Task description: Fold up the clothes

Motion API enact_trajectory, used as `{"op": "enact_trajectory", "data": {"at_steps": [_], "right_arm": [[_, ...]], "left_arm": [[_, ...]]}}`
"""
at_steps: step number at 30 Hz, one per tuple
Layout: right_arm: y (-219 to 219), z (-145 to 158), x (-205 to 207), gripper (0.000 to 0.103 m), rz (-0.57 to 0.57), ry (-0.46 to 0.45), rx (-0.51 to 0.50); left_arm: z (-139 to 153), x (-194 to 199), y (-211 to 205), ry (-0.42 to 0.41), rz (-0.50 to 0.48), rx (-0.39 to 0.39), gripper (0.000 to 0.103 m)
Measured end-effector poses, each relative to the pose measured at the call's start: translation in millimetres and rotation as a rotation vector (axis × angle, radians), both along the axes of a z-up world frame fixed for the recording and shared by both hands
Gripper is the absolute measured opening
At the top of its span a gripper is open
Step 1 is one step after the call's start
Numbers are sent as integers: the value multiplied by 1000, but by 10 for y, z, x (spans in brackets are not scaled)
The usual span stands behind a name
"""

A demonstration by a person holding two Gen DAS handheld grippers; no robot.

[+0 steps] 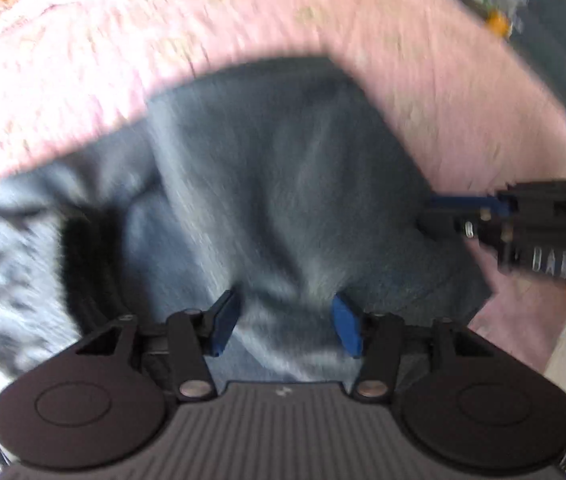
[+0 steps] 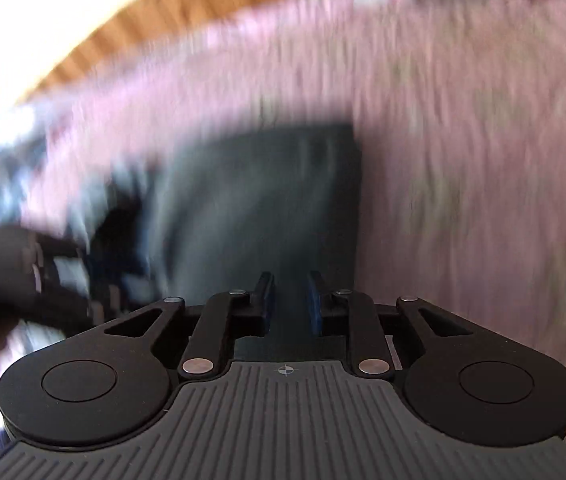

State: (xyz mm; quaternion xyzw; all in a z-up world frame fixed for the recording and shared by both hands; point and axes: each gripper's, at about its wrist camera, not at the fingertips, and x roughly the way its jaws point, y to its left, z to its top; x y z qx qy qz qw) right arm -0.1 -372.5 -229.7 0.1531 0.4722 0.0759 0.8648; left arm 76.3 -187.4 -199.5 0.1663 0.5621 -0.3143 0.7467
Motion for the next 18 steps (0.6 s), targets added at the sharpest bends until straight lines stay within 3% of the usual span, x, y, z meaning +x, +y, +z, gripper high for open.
{"op": "enact_trajectory", "data": {"at_steps": [3, 4, 5, 8, 12, 13, 15, 17, 18], "right_arm": [[-133, -82, -153, 14, -91, -28, 68], [-178, -51, -164, 19, -120, -15, 82], [-207, 2, -192, 38, -148, -16, 68], [-332, 105, -342, 69, -235, -56, 75], [-405, -42, -404, 73, -259, -25, 177], [-372, -71, -396, 68, -243, -21, 187], [-274, -86, -377, 45, -197, -29, 193], [-142, -32, -367, 11, -169, -44, 121], [-72, 5, -363, 10, -158, -52, 74]], "left_arm": [[22, -42, -53, -9, -30, 42, 61], [70, -32, -46, -1, -36, 45, 58], [161, -21, -23, -8, -38, 45, 57], [481, 33, 28, -63, -19, 48, 65], [802, 222, -139, -79, 60, -23, 83], [805, 275, -249, -62, 60, -30, 87], [768, 380, -505, -22, 46, -24, 87], [660, 456, -833, 4, -9, 25, 87], [590, 448, -980, -6, -41, 64, 87]]}}
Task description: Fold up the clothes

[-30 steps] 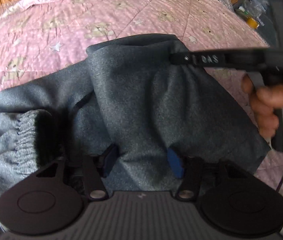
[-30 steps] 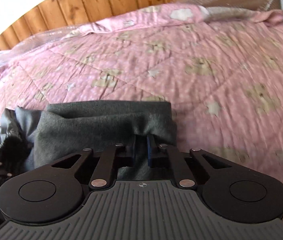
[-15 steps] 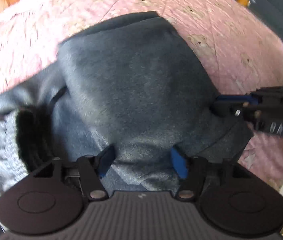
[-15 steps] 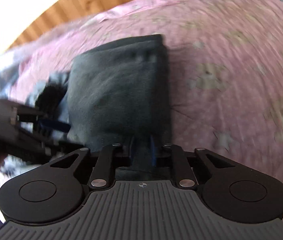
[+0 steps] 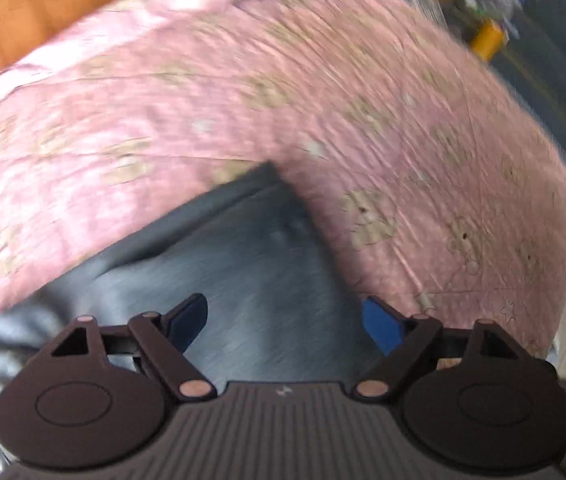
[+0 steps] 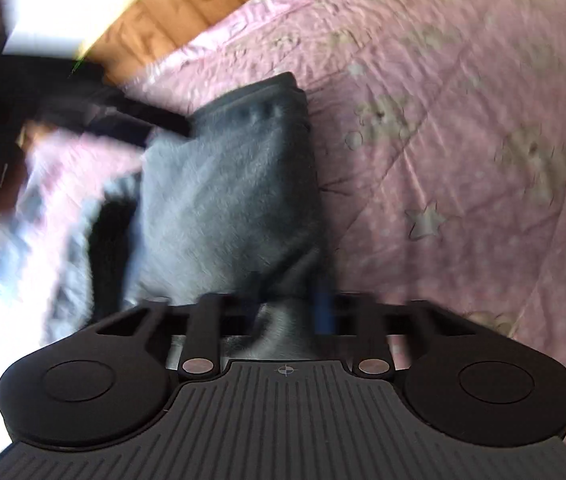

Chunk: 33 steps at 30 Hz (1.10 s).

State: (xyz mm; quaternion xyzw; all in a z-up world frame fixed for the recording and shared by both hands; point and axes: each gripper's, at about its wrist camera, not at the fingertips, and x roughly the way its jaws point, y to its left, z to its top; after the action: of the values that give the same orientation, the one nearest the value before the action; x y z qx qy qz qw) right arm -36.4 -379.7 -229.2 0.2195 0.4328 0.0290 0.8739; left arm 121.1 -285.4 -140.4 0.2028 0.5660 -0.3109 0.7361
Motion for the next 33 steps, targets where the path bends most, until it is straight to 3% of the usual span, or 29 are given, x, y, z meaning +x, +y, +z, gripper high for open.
{"op": "enact_trajectory", "data": {"at_steps": [4, 7, 9, 10, 11, 12, 13, 15, 16, 17, 18, 20, 21, 22, 23, 25, 28, 31, 33], "right_arm": [[237, 284, -82, 6, 26, -99, -134], [476, 504, -135, 6, 60, -192, -198], [647, 588, -141, 6, 89, -246, -210], [728, 592, -123, 6, 105, -256, -218], [788, 570, -103, 6, 107, -257, -233], [832, 540, -85, 6, 98, -255, -251], [854, 521, -86, 13, 77, -253, -267], [862, 511, -126, 51, 17, -253, -300], [865, 515, -158, 77, -12, -258, -322], [879, 505, -168, 89, -25, -261, -337], [903, 471, -144, 89, -14, -253, -342], [982, 394, -73, 80, 46, -220, -336], [1038, 374, -46, 64, 78, -211, -339], [1118, 385, -31, 24, 102, -211, -350], [1217, 441, -41, 8, 111, -226, -374], [1463, 610, -108, 7, 129, -280, -450], [1997, 794, -180, 4, 235, -343, -579], [2571, 646, -174, 3, 370, -314, -664], [2894, 440, -146, 3, 448, -260, -688]], "left_arm": [[-290, -117, -494, -54, -118, 169, 87], [-421, -123, -594, -62, -144, 245, 86], [-468, -131, -571, -74, -159, 271, 74], [-483, -142, -539, -86, -169, 280, 51], [-477, -140, -484, -97, -174, 277, 36], [-441, -106, -405, -92, -160, 250, 33], [-378, -55, -316, -77, -131, 216, 23], [-192, 57, -84, -44, -49, 121, 20], [-95, 114, 37, -27, -6, 69, 19], [3, 169, 169, -11, 31, 6, 19], [95, 224, 318, 9, 67, -72, 19], [225, 333, 664, 53, 135, -212, 19], [275, 382, 861, 73, 167, -278, 19], [329, 422, 1084, 90, 197, -338, 19], [386, 459, 1322, 105, 225, -395, 18], [532, 537, 1833, 114, 276, -490, 18], [556, 584, 2734, 101, 376, -541, 19], [212, 628, 3483, 165, 488, -547, 22], [-115, 658, 3766, 230, 517, -568, 24]]}}
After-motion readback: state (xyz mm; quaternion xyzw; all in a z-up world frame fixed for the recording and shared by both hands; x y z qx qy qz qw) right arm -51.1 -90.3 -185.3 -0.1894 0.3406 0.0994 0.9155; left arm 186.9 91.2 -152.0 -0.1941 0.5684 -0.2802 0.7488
